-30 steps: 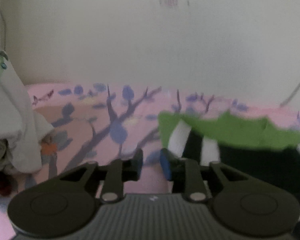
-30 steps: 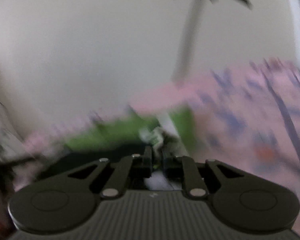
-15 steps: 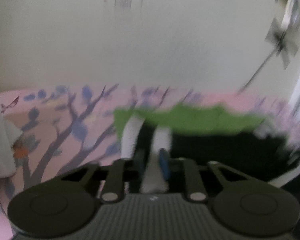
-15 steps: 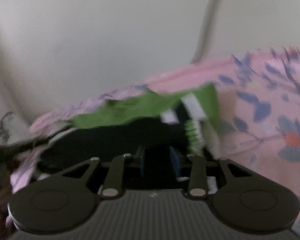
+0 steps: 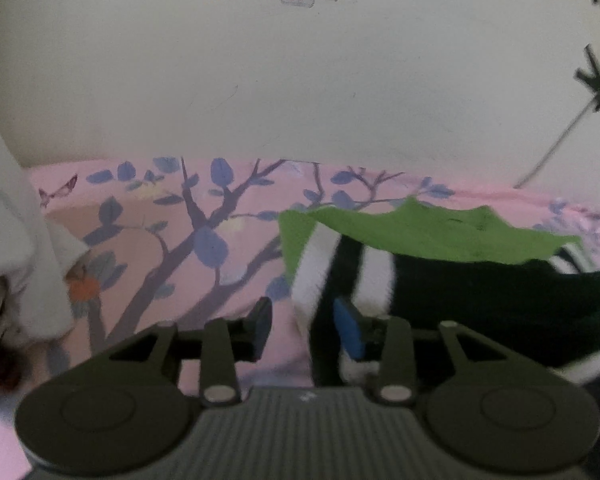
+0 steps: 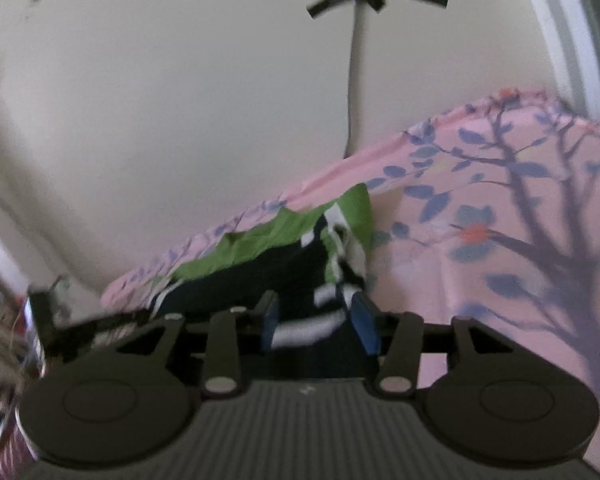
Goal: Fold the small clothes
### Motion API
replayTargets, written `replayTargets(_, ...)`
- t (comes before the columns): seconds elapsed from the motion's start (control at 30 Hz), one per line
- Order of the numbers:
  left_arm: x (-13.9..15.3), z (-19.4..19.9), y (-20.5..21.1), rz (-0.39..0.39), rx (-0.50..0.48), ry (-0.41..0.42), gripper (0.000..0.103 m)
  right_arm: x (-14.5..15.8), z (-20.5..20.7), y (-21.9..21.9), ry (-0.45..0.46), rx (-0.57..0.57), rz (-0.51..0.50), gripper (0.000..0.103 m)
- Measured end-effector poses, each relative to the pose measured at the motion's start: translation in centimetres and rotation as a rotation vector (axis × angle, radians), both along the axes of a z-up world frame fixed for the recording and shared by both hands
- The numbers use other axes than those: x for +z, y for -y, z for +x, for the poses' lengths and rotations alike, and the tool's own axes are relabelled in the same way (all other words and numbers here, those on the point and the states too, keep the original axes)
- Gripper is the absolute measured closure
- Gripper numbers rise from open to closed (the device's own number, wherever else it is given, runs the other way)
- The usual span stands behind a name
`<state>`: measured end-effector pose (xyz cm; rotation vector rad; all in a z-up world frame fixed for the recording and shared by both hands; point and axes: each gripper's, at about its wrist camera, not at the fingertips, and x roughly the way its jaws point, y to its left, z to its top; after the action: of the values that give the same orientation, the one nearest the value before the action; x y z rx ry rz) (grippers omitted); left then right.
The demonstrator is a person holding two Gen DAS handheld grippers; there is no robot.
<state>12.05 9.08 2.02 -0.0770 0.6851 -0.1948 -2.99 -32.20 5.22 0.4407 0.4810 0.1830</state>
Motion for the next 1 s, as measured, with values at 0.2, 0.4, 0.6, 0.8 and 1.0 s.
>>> replayTargets(0.2,1.2,-10.0,-2.5,-0.006,-0.119,-0.046,0.067,-1.5,-10.3,1.4,-0.08,0.106,-0.074,0.056)
replayTargets(0.4,-0.6,-21.1,-4.2,-0.008,-0.163,-0.143,0.068,-5.3,-15.9,1.2,-0.153,0.183,-0.027,0.056)
replayTargets(0.6,-0.6,-27.8,-5.0,-0.063,-0.154,-0.181,0.067,-6.7,-16.4,0.5,-0.148,0.226,0.013,0.055)
replayTargets(0.8,-0.7,-30.7,-3.4,-0.013,-0.166,-0.184,0.085,-6.9,-15.9,-1.7,-0.126,0.32,-0.009,0.064)
replayTargets(1.0,0.6,-30.9,-3.4,-0.066,-0.179,-0.163,0.094,-6.1,-15.3,0.0,-0.099,0.305,0.086,0.091)
